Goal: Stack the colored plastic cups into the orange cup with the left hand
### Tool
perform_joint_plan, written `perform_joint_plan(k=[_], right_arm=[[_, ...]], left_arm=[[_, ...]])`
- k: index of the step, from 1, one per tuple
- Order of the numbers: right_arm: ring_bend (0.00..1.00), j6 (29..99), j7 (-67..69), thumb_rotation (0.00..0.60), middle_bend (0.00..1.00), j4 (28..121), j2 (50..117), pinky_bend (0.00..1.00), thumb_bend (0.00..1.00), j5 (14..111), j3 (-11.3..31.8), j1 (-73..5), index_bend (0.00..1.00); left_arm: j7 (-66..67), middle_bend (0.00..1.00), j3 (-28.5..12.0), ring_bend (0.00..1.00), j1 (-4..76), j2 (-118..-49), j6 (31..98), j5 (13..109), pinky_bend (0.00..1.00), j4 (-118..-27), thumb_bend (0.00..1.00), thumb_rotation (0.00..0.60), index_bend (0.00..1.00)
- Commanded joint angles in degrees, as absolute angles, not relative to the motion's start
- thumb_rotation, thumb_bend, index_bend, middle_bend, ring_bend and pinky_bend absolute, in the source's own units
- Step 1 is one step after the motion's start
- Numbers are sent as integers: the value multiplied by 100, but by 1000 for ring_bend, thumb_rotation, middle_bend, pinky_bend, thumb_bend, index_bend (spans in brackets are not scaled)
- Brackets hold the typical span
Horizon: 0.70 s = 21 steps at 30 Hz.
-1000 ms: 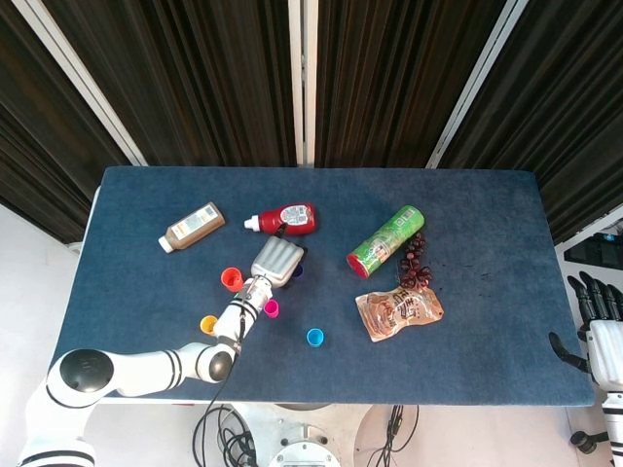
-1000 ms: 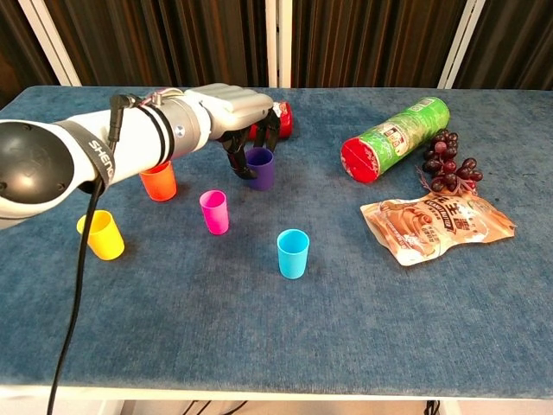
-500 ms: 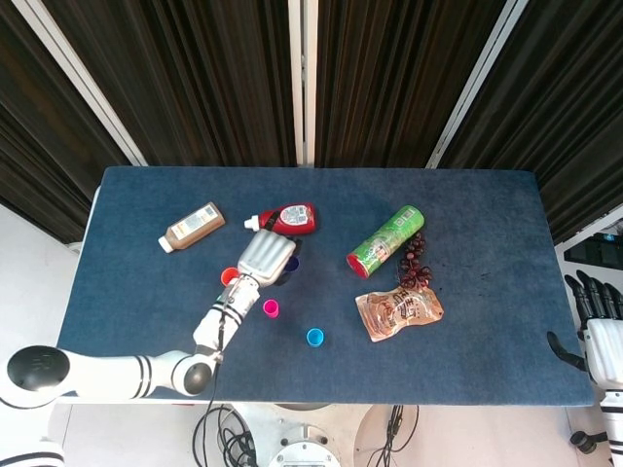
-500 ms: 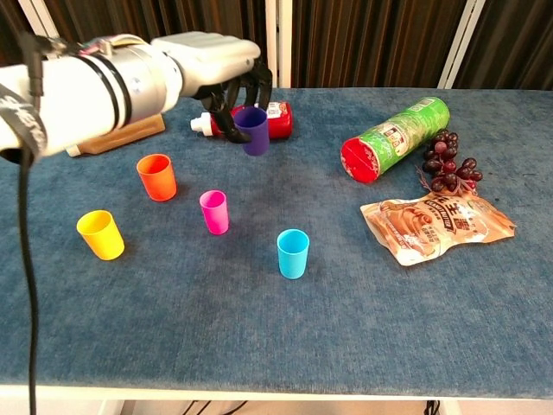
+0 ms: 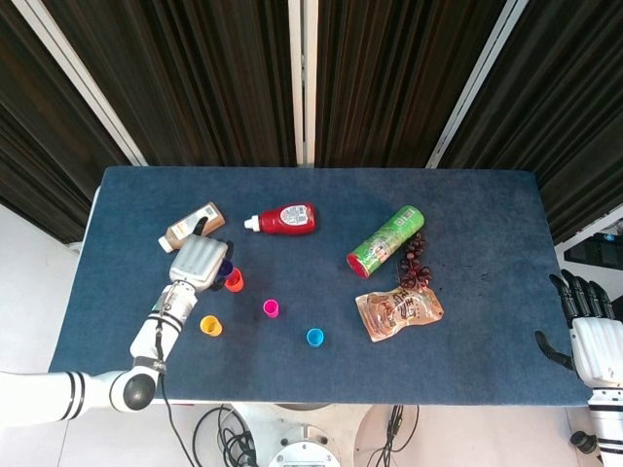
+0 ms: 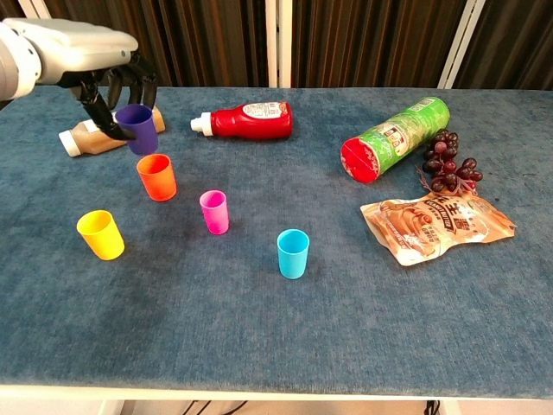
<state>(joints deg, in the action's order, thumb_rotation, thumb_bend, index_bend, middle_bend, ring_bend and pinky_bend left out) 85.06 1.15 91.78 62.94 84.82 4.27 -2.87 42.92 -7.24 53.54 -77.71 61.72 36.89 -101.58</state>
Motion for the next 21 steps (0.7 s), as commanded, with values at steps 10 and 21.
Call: perform_joint_plan(k=[10, 21], right_arm=[[0, 8502, 183, 600, 0, 9108, 6286, 0, 246, 8400, 436, -261, 0], [0, 8467, 248, 600, 0, 9032, 6309, 0, 247, 8371, 453, -281, 0]], left_arm=[[4044, 475, -713, 482, 5390, -8131, 5955, 3749, 20, -9729, 262, 600, 485], [3950, 305, -691, 336, 5380, -8067, 5861, 3669, 32, -9729, 248, 600, 193]])
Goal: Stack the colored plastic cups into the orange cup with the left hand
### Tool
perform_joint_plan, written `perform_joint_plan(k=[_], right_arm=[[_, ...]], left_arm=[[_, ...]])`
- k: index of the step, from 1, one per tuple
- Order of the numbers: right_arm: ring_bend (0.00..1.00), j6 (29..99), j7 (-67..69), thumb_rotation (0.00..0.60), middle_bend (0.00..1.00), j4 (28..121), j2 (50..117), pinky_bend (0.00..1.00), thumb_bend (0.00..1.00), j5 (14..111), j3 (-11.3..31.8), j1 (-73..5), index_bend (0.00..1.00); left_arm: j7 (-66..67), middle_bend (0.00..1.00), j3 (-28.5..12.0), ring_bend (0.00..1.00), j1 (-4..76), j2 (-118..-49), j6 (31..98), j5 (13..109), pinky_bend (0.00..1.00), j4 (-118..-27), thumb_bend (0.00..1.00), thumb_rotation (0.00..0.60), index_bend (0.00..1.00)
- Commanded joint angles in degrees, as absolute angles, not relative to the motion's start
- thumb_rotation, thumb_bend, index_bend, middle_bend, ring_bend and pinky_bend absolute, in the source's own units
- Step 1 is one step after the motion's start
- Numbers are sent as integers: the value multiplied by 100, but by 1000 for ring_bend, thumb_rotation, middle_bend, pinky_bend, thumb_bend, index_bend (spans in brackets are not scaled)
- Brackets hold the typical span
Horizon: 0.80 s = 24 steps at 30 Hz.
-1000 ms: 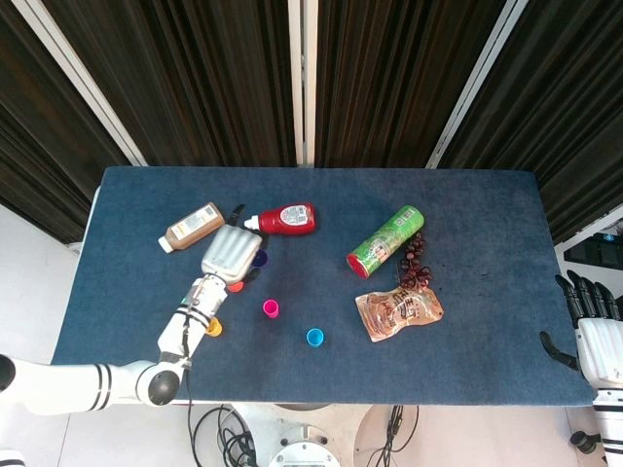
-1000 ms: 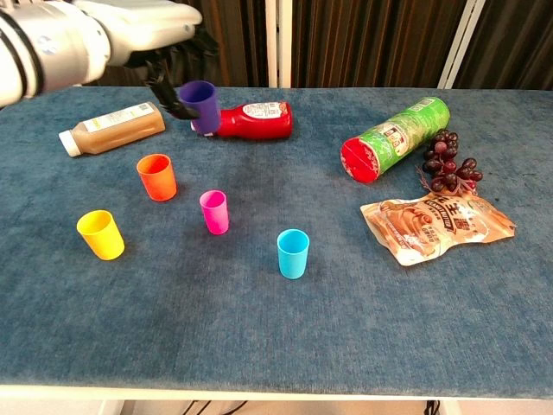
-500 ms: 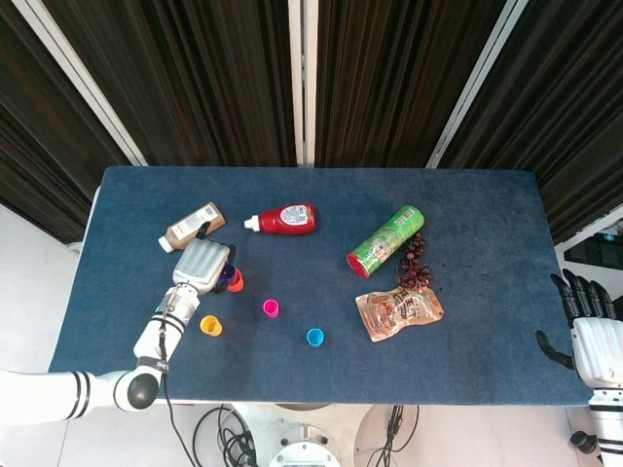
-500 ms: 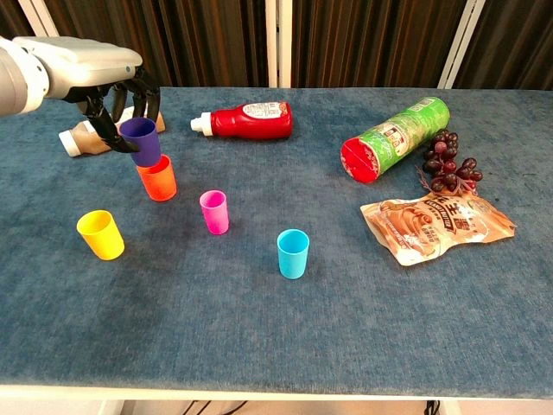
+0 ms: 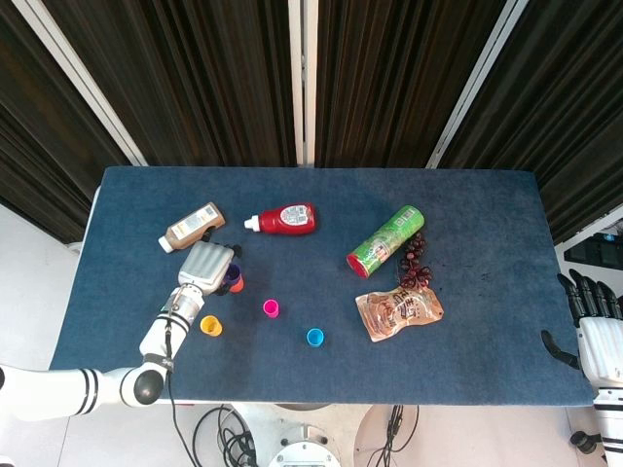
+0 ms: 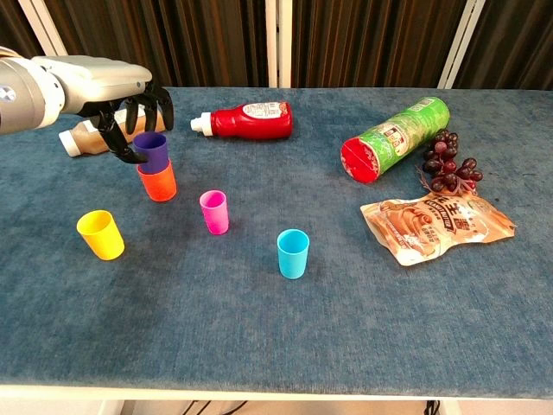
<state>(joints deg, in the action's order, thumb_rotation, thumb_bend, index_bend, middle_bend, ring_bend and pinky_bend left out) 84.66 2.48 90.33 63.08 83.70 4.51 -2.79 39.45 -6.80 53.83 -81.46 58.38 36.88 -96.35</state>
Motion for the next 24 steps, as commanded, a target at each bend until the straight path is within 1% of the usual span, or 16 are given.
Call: perform_joint_plan(k=[1, 4, 7, 12, 15, 20, 24], right_arm=[[0, 8468, 248, 600, 0, 9032, 6310, 0, 246, 8373, 454, -282, 0], [0, 8466, 243, 600, 0, 9035, 6313, 0, 246, 8384, 452, -289, 0], [0, 8477, 245, 600, 0, 9049, 6309, 0, 247, 8399, 456, -294, 0], [0, 8469, 275, 600, 0, 9046, 6287, 0, 247, 8389, 464, -299, 0], [0, 8433, 311, 600, 0, 9041, 6278, 0, 246, 8368, 466, -309, 0], [0, 8465, 361, 600, 0, 9037, 6269, 0, 247, 8418, 446, -297, 0], [0, 8496, 376, 600, 0, 9020, 6255, 0, 247, 8435, 433, -276, 0]], left_arm=[[3970, 292, -693, 321, 5378, -8027, 5898, 3670, 34, -9791, 247, 600, 186], [4066, 285, -675, 311, 5342, -7855, 6104, 3695, 36, -10118, 243, 600, 191], [4225, 288, -556, 311, 5226, -7625, 6440, 3767, 42, -10605, 239, 600, 226], [4398, 290, -142, 311, 4858, -7260, 6974, 3915, 66, -11482, 212, 600, 259], [4347, 290, 91, 311, 4611, -7125, 7202, 4179, 67, -11789, 202, 600, 259], [4376, 290, 451, 311, 4306, -7076, 7388, 4619, 67, -11971, 202, 600, 259], [4401, 290, 647, 311, 4118, -7218, 7404, 4849, 67, -11918, 202, 600, 249]])
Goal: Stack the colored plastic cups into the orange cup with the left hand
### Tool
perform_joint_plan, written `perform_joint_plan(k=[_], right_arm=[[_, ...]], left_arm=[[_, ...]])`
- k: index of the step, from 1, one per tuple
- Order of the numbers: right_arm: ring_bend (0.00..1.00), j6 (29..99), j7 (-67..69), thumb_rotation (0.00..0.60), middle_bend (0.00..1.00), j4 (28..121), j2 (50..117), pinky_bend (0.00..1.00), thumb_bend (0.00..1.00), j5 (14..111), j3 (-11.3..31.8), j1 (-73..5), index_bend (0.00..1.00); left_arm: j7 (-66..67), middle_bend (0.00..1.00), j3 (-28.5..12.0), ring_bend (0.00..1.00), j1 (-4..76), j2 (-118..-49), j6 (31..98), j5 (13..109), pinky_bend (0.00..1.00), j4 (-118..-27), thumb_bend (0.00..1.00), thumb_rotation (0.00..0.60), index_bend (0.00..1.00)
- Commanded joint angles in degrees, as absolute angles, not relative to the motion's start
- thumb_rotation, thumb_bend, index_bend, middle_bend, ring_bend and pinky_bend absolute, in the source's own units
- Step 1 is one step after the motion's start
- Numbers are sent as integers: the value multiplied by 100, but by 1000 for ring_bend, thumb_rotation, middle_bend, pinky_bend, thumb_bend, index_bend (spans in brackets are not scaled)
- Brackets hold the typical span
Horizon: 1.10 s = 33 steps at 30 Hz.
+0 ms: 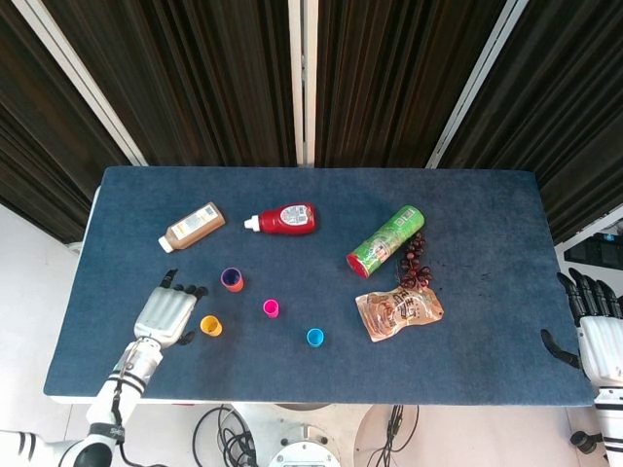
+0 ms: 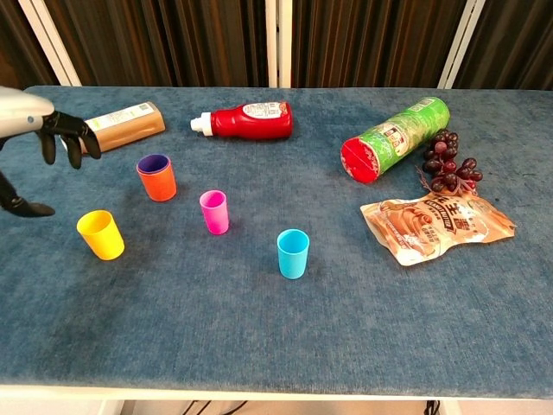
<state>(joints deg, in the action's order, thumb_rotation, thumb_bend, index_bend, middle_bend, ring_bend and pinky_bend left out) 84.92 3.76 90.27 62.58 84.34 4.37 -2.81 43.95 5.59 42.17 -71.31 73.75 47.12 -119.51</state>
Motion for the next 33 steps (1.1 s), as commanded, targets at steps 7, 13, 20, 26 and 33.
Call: perform_joint_plan(k=[7, 13, 20, 26, 33], right_arm=[[0, 8510, 347, 600, 0, 9007, 6273, 0, 247, 8446, 406, -253, 0], [0, 8515, 321, 600, 0, 9004, 6288, 0, 246, 8430, 413, -250, 0], [0, 8467, 284, 600, 0, 9018, 6297, 0, 247, 8411, 416, -273, 0], [0, 8444, 261, 600, 0, 9013, 6314, 0, 247, 8398, 413, -281, 0], [0, 8438, 237, 600, 0, 9024, 6315, 0, 247, 8390, 407, -278, 0]], left_arm=[[4162, 281, 700, 311, 3847, -7751, 7359, 5373, 68, -11268, 203, 600, 241], [4136, 267, 685, 311, 3771, -8052, 7131, 5493, 69, -10872, 203, 600, 242], [4068, 292, 561, 346, 3720, -8210, 6917, 5481, 115, -10627, 204, 600, 285], [3920, 378, 464, 439, 3667, -8287, 6853, 5673, 203, -10443, 212, 600, 393], [3876, 430, 351, 487, 3616, -8357, 6816, 5784, 252, -10288, 222, 600, 438]])
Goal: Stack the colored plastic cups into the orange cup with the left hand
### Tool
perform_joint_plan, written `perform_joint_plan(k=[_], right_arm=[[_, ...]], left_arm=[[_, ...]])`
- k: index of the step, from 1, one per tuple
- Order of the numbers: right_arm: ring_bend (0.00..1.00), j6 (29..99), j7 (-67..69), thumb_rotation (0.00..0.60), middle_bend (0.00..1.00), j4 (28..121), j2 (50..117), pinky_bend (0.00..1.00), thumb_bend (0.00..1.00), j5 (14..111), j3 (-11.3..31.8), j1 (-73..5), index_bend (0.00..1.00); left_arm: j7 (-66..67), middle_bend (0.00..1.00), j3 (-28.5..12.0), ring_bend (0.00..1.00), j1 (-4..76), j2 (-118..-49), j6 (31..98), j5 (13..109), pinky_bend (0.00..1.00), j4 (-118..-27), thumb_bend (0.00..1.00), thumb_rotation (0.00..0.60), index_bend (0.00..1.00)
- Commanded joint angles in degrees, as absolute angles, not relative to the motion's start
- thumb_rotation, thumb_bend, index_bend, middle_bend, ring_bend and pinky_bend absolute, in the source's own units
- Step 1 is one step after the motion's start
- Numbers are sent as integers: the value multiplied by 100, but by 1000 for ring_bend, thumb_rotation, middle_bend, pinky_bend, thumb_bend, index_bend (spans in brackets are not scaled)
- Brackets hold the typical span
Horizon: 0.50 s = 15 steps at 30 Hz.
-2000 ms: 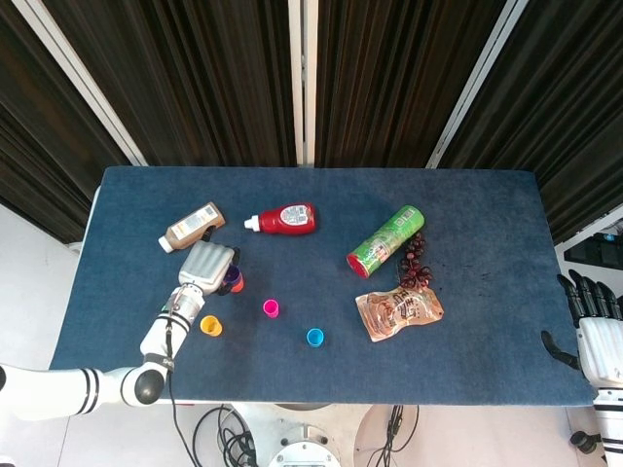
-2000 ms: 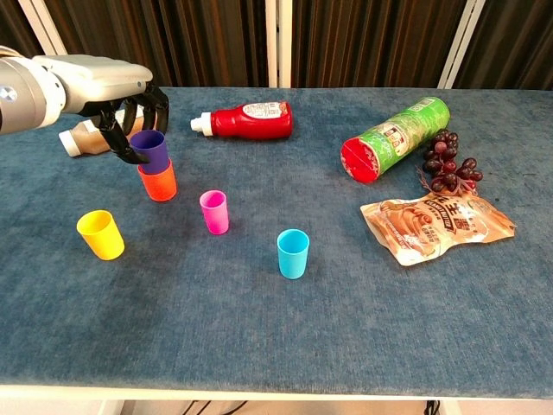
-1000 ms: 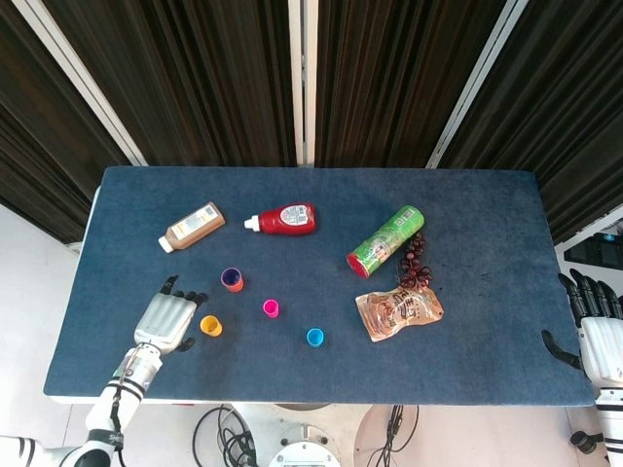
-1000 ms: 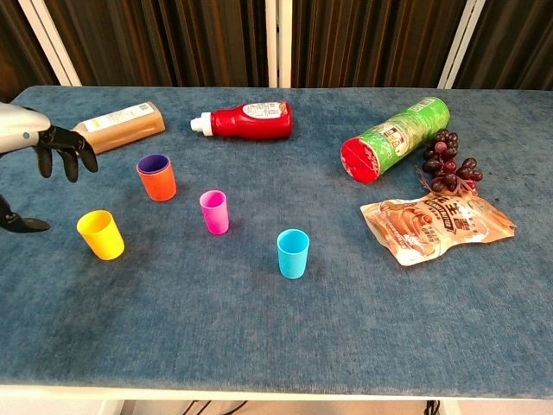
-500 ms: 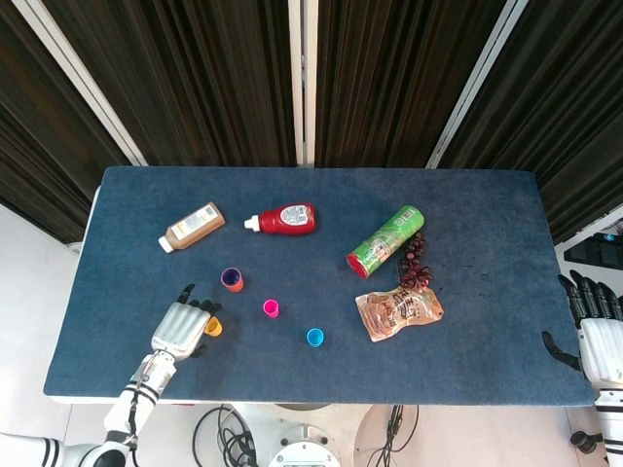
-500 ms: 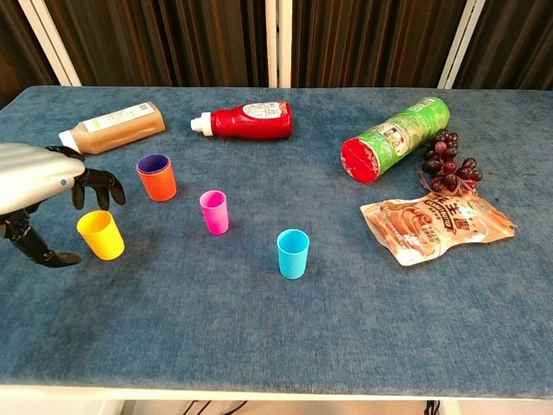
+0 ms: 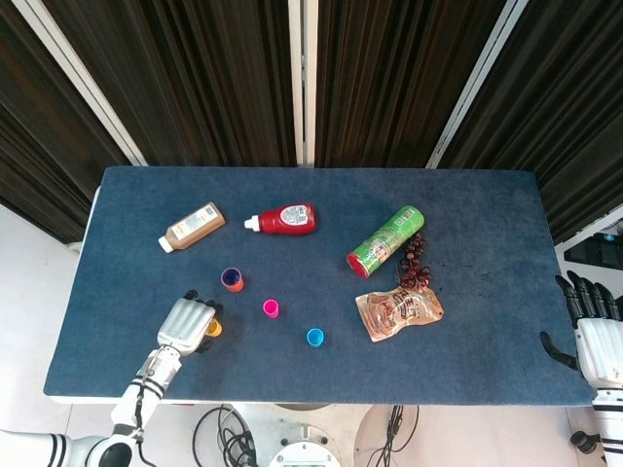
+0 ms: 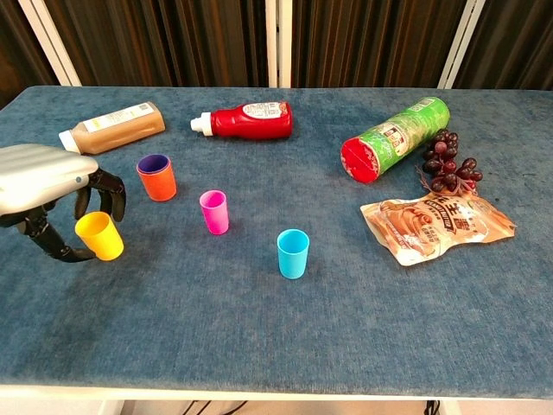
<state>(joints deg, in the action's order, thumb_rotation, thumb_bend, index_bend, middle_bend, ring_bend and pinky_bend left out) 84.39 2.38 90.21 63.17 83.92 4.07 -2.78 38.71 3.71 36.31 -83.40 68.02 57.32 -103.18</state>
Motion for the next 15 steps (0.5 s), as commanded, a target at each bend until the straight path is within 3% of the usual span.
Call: perform_joint_plan(k=[1, 15], right_arm=[[0, 8439, 236, 600, 0, 9027, 6313, 0, 247, 8390, 407, -277, 0], [0, 8438, 253, 600, 0, 9013, 6320, 0, 247, 8404, 391, -270, 0]], left_arm=[[3884, 436, 344, 496, 3606, -8362, 6831, 5817, 260, -10277, 224, 600, 445], [4039, 477, 177, 545, 3538, -8167, 6866, 5900, 309, -10520, 245, 600, 483]])
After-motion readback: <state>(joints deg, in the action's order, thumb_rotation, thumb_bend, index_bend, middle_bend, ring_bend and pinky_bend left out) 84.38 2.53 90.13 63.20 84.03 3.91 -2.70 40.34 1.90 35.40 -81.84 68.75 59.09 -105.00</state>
